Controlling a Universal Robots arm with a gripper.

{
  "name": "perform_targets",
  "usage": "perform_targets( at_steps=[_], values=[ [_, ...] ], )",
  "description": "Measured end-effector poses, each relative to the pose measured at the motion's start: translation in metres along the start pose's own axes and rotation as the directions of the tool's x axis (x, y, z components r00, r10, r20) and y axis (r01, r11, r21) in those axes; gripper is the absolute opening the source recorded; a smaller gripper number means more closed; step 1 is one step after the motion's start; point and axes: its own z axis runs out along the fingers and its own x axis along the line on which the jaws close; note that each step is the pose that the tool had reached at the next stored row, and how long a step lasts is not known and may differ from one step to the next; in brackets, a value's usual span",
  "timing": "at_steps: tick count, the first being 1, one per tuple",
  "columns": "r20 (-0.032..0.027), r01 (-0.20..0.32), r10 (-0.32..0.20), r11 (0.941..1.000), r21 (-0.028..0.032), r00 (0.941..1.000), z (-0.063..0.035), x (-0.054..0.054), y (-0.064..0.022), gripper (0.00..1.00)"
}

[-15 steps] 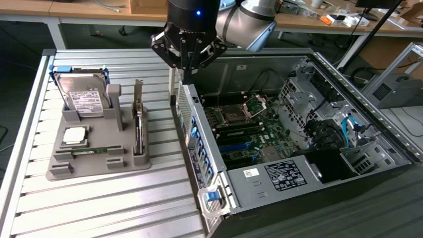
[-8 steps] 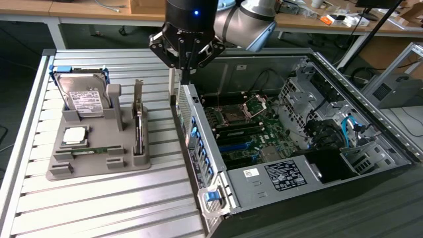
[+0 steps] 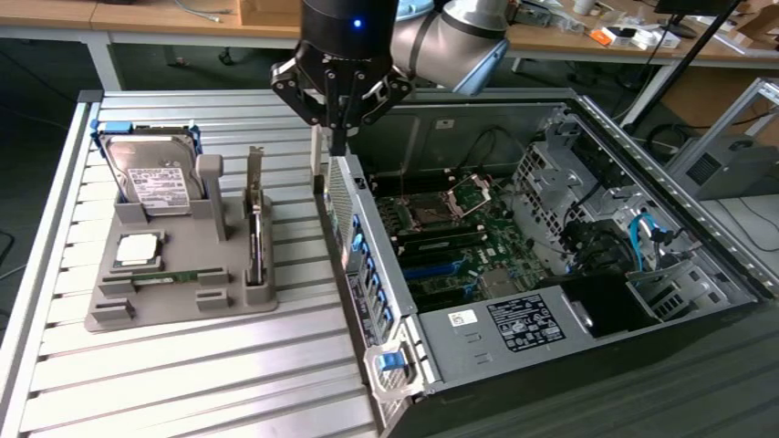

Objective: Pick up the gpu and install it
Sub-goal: 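Reach for the gpu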

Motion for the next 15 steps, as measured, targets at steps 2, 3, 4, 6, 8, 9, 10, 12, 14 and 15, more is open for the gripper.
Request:
perform_targets(
  at_steps=[2,3,4,6,8,9,10,12,14,15],
  values=[
    [0.0000,0.000,0.000,1.0000,-0.0001,1.0000,0.0000,0.0005,0.0000,0.11],
    [0.0000,0.000,0.000,1.0000,-0.0001,1.0000,0.0000,0.0008,0.0000,0.11],
    [0.0001,0.000,0.000,1.0000,-0.0001,1.0000,0.0000,0.0011,-0.0001,0.11],
    [0.0000,0.000,0.000,1.0000,0.0000,1.0000,0.0000,0.0017,-0.0001,0.11],
    [0.0000,0.000,0.000,1.0000,0.0000,1.0000,-0.0001,0.0022,-0.0002,0.11],
    [0.0000,0.000,0.000,1.0000,0.0000,1.0000,-0.0001,0.0025,-0.0002,0.11],
    [0.0000,0.000,0.000,1.0000,-0.0001,1.0000,0.0000,0.0028,-0.0002,0.11],
    [0.0000,0.000,0.000,1.0000,0.0000,1.0000,-0.0001,0.0036,-0.0003,0.11],
    [0.0000,0.000,0.000,1.0000,0.0000,1.0000,-0.0001,0.0045,-0.0003,0.11],
    [0.0000,0.000,0.000,1.0000,0.0000,1.0000,-0.0001,0.0051,-0.0004,0.11]
  ],
)
